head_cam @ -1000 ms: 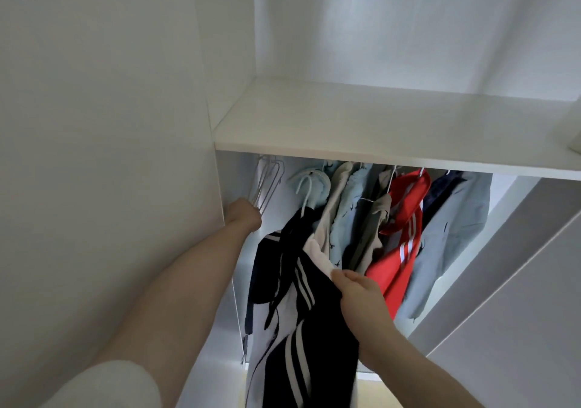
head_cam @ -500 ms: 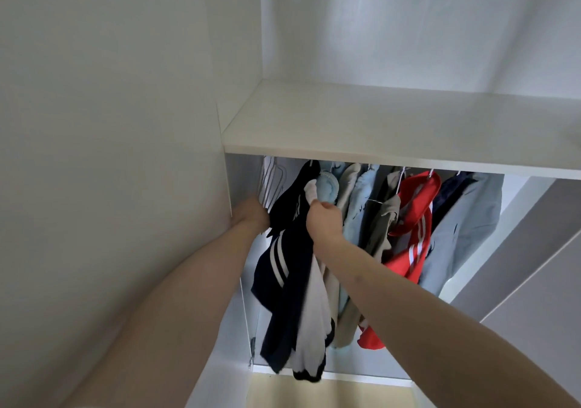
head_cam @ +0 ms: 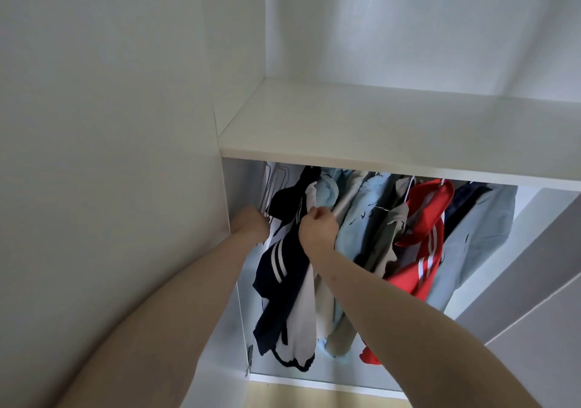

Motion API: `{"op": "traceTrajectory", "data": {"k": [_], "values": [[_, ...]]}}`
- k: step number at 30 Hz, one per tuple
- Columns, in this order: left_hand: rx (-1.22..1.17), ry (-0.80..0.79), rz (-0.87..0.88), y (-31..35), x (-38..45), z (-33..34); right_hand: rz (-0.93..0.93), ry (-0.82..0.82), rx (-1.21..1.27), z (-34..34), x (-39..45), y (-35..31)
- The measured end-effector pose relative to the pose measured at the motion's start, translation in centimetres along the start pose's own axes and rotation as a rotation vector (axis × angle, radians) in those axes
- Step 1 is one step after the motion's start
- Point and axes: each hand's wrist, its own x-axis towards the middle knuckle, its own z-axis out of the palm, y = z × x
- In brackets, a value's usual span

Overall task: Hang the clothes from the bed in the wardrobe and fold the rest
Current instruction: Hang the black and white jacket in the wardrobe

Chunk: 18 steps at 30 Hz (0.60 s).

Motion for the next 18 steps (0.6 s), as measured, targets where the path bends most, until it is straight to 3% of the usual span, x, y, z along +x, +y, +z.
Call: {"op": "traceTrajectory", "data": {"k": [4,8,12,18], "values": [[-0.061,-0.013,0.001,0.0,-0.1,0.1,-0.074,0.052,0.043,0.4,0.1,0.1],[-0.148,-0.007,-0.010,0.1,-0.1,0.2,-0.010,0.051,0.078,-0.1,2.6,-1.4],[-0.212,-0.022,-0.043,-0.1,0.1,0.3,0.053,-0.055,-0.135,-1.6,5.4,-0.8],[-0.260,-0.017,-0.034,-0.6,0.3,0.6,-0.104,-0.139,-0.488,-4.5,5.8,1.9]]}}
